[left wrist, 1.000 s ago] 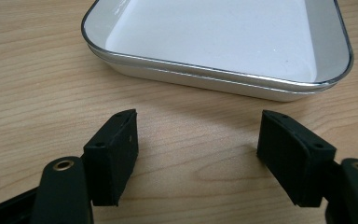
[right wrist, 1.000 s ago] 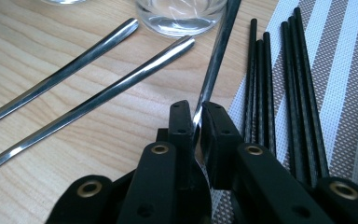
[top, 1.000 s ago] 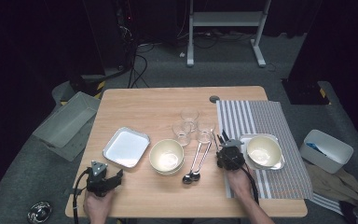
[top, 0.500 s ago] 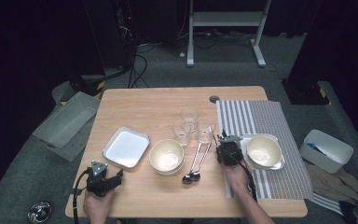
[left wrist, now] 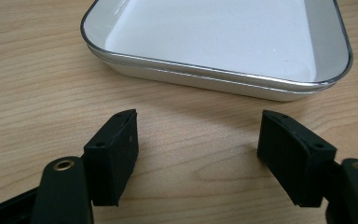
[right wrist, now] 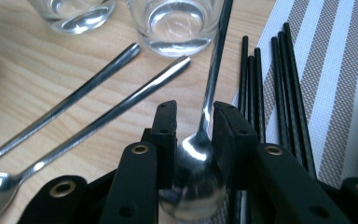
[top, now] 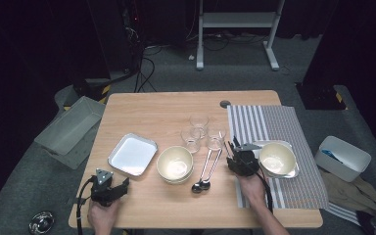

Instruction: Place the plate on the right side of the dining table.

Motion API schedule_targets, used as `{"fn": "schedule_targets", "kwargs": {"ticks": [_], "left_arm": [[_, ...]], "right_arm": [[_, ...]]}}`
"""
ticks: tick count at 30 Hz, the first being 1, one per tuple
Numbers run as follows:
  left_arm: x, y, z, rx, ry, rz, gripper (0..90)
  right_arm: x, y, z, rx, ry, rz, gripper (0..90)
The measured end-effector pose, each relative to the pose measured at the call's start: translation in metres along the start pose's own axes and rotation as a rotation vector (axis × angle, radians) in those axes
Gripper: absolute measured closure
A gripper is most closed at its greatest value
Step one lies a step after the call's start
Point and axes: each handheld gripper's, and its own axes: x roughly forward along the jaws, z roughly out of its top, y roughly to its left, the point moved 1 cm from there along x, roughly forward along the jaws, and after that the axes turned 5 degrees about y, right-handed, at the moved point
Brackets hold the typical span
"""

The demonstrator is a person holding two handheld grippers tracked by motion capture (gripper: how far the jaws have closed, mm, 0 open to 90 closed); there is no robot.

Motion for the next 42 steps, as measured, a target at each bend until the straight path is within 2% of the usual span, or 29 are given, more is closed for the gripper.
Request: {"fn": "schedule_targets", "kwargs": {"ticks": [10, 18, 29, 42], "left_arm": [[0.000, 0.000, 0.000, 0.000, 0.000, 0.000, 29.3], [0.000, 0.000, 0.000, 0.000, 0.000, 0.000, 29.2], [0.000, 0.000, 0.000, 0.000, 0.000, 0.000, 29.3], [0.000, 0.000, 0.000, 0.000, 0.000, 0.000, 29.2]], "right_arm": [[0.000, -0.005, -0.012, 0.026, 0.010, -0.005, 65.1], [-0.001, -0.004, -0.013, 0.017, 0.010, -0.020, 62.5], [-0.005, -0.001, -0.016, 0.008, 0.001, -0.012, 62.9], [0.000, 0.002, -0.019, 0.001, 0.028, -0.012, 61.8]]}}
